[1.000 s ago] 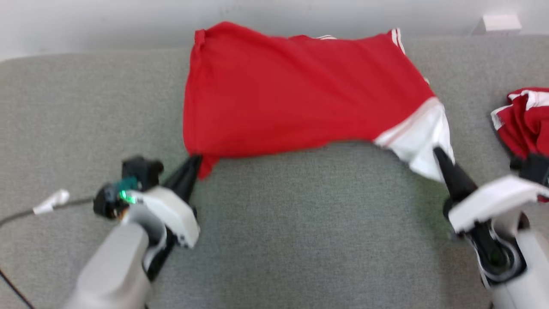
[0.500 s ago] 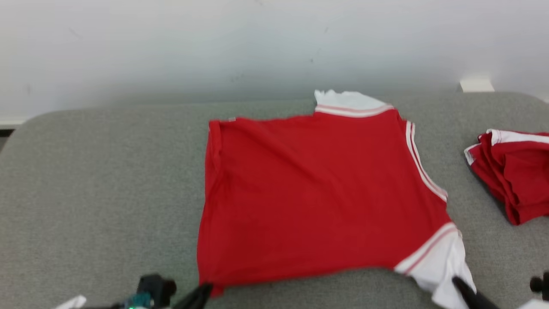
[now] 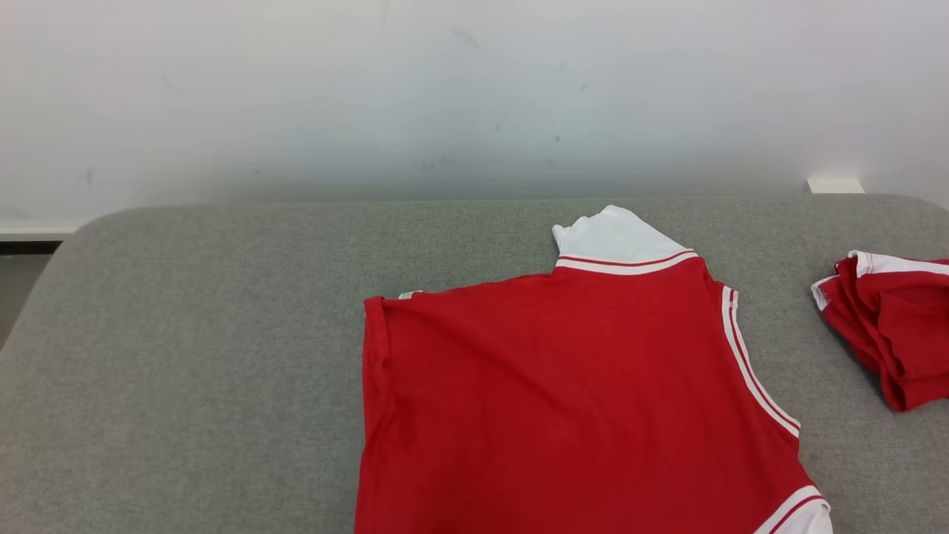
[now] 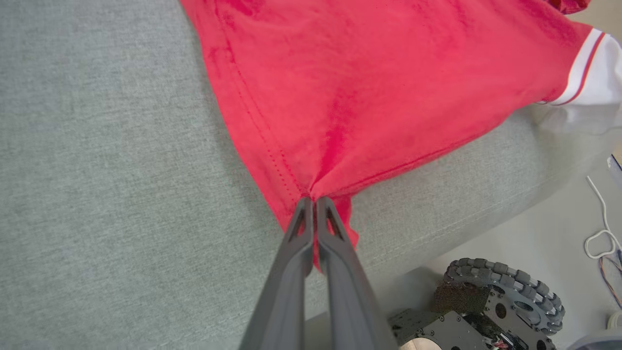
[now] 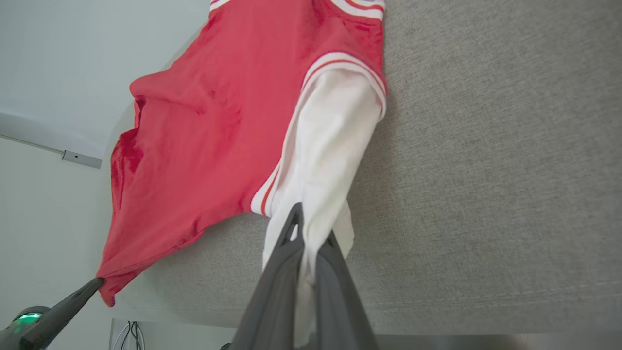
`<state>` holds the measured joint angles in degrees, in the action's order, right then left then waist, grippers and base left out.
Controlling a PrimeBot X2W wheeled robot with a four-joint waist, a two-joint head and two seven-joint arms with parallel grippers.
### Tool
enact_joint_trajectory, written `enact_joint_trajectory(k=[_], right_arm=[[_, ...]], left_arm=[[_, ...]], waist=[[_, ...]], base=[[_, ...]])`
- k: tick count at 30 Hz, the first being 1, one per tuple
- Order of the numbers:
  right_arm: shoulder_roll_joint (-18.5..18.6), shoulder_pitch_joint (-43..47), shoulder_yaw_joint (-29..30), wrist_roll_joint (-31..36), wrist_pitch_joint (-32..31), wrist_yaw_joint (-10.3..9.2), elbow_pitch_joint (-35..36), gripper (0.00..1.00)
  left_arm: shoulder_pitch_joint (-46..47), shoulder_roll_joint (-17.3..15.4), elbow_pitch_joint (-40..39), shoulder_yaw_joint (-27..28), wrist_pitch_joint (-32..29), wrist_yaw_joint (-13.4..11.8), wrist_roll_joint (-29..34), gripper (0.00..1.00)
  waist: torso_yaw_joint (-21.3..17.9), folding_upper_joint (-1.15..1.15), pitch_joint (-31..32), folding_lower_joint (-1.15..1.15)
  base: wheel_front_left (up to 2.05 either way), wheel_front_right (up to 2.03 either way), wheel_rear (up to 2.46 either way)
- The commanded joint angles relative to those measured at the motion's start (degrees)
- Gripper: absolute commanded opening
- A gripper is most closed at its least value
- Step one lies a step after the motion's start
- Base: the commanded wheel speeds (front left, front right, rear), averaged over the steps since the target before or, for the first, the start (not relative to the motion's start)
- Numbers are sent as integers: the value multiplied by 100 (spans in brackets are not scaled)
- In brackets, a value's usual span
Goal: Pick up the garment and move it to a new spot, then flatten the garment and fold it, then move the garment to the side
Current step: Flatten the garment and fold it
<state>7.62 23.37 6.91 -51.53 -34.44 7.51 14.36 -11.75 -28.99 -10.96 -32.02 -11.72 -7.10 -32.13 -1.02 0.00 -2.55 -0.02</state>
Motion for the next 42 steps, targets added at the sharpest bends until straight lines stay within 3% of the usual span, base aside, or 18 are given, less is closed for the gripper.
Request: enact_joint_trajectory(k=[1, 13, 22, 32, 33, 34, 35, 36, 42], right_arm=[[-10, 16, 49, 72, -41, -7, 53, 0], [-2, -1186, 154, 601, -1076, -8, -109, 0], [25, -3010, 161, 1269, -1863, -8, -890, 0], [48, -4232, -143, 1859, -1282, -7, -1805, 2], [75, -4298, -170, 1924, -1115, -7, -1888, 33], [86, -4337, -207, 1956, -973, -8, -1970, 93], [85, -4344, -238, 1971, -843, -8, -2066, 100], [98, -4355, -242, 2002, -703, -7, -2119, 100], [401, -4002, -328, 1956, 232, -8, -1897, 100]], left_arm=[[-10, -74, -34, 35, -37, -12, -14, 0], [1441, -227, -170, 128, -1424, 599, -732, 0], [2860, 145, 843, 159, -2142, 868, -1153, 0], [3771, 602, 2161, 18, -1929, 910, -841, 0], [3810, 644, 2270, 16, -1868, 911, -814, 0], [3847, 684, 2346, 17, -1800, 902, -793, 30], [3864, 714, 2419, 17, -1729, 902, -769, 81], [3861, 742, 2482, 53, -1644, 860, -771, 100], [3464, 796, 2175, 375, -915, 531, -781, 100]], waist=[[-4, 0, 0, 2], [38, 0, -93, 2], [141, 0, -514, 2], [200, 0, -793, 2], [198, 0, -801, 2], [196, 0, -806, 2], [195, 0, -804, 2], [196, 0, -803, 2], [165, 0, -710, 2]], base=[[0, 0, 0], [0, 0, 0], [0, 0, 0], [0, 0, 0], [0, 0, 0], [0, 0, 0], [0, 0, 0], [0, 0, 0], [0, 0, 0]])
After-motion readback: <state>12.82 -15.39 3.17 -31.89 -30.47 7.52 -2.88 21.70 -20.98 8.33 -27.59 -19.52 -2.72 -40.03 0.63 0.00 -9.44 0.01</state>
